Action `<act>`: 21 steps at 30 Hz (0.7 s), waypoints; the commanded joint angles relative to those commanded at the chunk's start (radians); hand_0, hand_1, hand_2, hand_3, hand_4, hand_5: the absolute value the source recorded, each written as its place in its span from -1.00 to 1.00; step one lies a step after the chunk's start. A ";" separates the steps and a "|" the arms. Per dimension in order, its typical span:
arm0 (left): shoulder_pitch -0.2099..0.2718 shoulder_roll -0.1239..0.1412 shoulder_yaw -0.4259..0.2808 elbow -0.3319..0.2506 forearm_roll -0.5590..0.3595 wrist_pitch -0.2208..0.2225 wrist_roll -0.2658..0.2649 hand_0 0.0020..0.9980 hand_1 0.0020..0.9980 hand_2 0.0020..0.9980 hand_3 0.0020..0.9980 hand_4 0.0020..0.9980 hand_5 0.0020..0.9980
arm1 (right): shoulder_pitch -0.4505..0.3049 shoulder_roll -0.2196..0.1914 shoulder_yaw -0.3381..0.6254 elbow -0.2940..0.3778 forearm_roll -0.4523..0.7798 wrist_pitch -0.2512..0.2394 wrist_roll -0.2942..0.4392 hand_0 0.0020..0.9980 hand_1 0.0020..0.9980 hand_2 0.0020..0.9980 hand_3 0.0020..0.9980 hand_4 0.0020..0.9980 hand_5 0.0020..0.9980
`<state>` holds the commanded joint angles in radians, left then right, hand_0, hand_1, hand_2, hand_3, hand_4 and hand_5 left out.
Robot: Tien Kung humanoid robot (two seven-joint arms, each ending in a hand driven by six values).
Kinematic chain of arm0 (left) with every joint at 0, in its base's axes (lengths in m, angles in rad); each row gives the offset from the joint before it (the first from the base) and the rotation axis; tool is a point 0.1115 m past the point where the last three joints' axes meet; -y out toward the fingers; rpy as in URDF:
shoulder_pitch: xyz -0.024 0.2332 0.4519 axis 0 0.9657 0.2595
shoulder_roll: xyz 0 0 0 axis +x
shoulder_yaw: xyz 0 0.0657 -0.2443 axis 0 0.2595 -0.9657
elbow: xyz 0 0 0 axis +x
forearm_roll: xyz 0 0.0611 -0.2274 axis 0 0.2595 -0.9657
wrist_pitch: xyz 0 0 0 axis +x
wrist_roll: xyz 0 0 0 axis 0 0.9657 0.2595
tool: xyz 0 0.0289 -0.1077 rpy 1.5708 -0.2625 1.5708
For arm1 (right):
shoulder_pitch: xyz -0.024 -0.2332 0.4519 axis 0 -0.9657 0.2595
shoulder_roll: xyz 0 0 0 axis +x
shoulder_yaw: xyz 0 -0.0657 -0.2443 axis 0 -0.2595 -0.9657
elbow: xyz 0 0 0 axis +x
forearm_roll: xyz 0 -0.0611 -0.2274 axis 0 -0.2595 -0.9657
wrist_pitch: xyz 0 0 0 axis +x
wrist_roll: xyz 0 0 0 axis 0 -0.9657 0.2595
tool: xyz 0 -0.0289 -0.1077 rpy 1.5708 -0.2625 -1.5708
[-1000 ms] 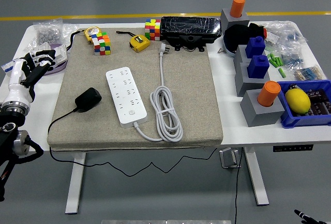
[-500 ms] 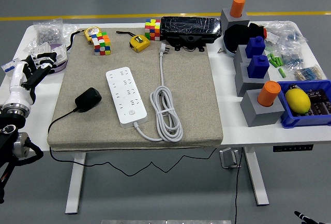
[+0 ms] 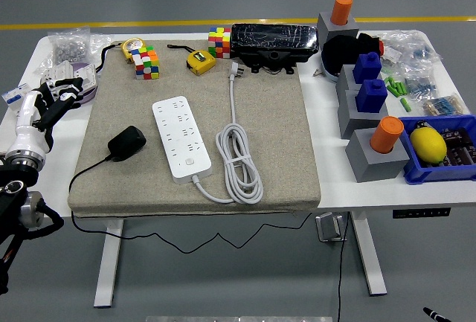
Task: Put the plug near the board,insert it into the board,press the button,pull the plug out
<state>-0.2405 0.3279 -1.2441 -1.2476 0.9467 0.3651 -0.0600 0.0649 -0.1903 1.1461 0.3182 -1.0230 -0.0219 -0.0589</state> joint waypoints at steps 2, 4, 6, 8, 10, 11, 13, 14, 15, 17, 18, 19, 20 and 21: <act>-0.002 0.000 0.000 -0.002 0.001 -0.001 0.002 0.14 0.16 0.13 0.13 0.58 -0.15 | 0.001 0.000 0.003 0.001 0.000 0.000 0.000 0.31 0.31 0.32 0.15 0.99 0.11; -0.003 0.000 0.001 -0.002 0.001 -0.001 0.003 0.15 0.15 0.13 0.13 0.58 -0.14 | 0.003 0.001 0.007 0.000 -0.001 0.000 -0.001 0.31 0.31 0.32 0.15 0.99 0.11; -0.003 0.000 0.001 -0.002 0.001 -0.002 0.004 0.15 0.15 0.13 0.13 0.58 -0.14 | 0.004 0.001 0.009 0.000 -0.002 0.000 -0.001 0.31 0.31 0.32 0.15 0.99 0.11; -0.002 -0.001 -0.001 -0.002 0.000 -0.001 0.004 0.15 0.15 0.13 0.13 0.58 -0.14 | 0.004 0.001 0.011 0.000 -0.002 0.001 -0.001 0.31 0.31 0.32 0.15 0.99 0.11; -0.005 -0.001 0.000 -0.001 0.000 -0.002 0.005 0.14 0.15 0.13 0.13 0.57 -0.15 | 0.004 0.002 0.013 0.000 -0.002 0.001 -0.001 0.31 0.31 0.32 0.15 0.99 0.11; -0.006 -0.002 0.001 -0.001 0.000 -0.003 0.005 0.14 0.15 0.13 0.13 0.57 -0.15 | 0.005 0.002 0.013 0.000 -0.001 0.001 -0.001 0.31 0.31 0.32 0.15 0.99 0.11; -0.009 -0.002 0.001 -0.002 0.000 -0.003 0.006 0.14 0.15 0.13 0.13 0.57 -0.15 | 0.005 0.002 0.014 0.000 -0.002 0.002 -0.002 0.31 0.31 0.32 0.15 0.99 0.11; -0.010 -0.003 0.002 -0.002 0.000 -0.004 0.007 0.14 0.15 0.13 0.13 0.57 -0.15 | 0.005 0.002 0.014 0.000 -0.002 0.002 -0.003 0.31 0.31 0.32 0.15 0.99 0.11; -0.010 -0.003 0.002 -0.002 0.000 -0.004 0.007 0.14 0.15 0.13 0.13 0.57 -0.15 | 0.004 0.002 0.014 0.001 -0.002 0.002 -0.003 0.31 0.31 0.32 0.15 0.99 0.11; -0.011 -0.003 0.001 -0.003 0.000 -0.004 0.008 0.14 0.15 0.13 0.13 0.56 -0.17 | 0.005 0.002 0.015 0.001 -0.003 0.002 -0.003 0.32 0.31 0.32 0.15 0.99 0.11; -0.012 -0.004 0.002 -0.003 0.000 -0.004 0.008 0.14 0.15 0.13 0.13 0.56 -0.17 | 0.005 0.002 0.015 0.001 -0.003 0.002 -0.003 0.32 0.31 0.32 0.15 0.99 0.11; -0.013 -0.004 0.003 -0.003 0.000 -0.004 0.009 0.14 0.15 0.13 0.13 0.56 -0.17 | 0.005 0.002 0.017 0.000 -0.004 0.002 -0.003 0.32 0.31 0.32 0.15 0.99 0.11; -0.014 -0.004 0.004 -0.003 0.000 -0.005 0.009 0.14 0.15 0.13 0.13 0.56 -0.17 | 0.006 0.002 0.018 0.000 -0.004 0.002 -0.004 0.32 0.31 0.32 0.15 0.99 0.11; -0.014 -0.004 0.006 -0.003 0.000 -0.005 0.010 0.14 0.15 0.13 0.13 0.56 -0.17 | 0.006 0.002 0.019 0.001 -0.004 0.002 -0.003 0.32 0.31 0.32 0.15 0.99 0.11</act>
<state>-0.2548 0.3241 -1.2384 -1.2506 0.9467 0.3599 -0.0502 0.0707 -0.1885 1.1647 0.3189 -1.0270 -0.0198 -0.0622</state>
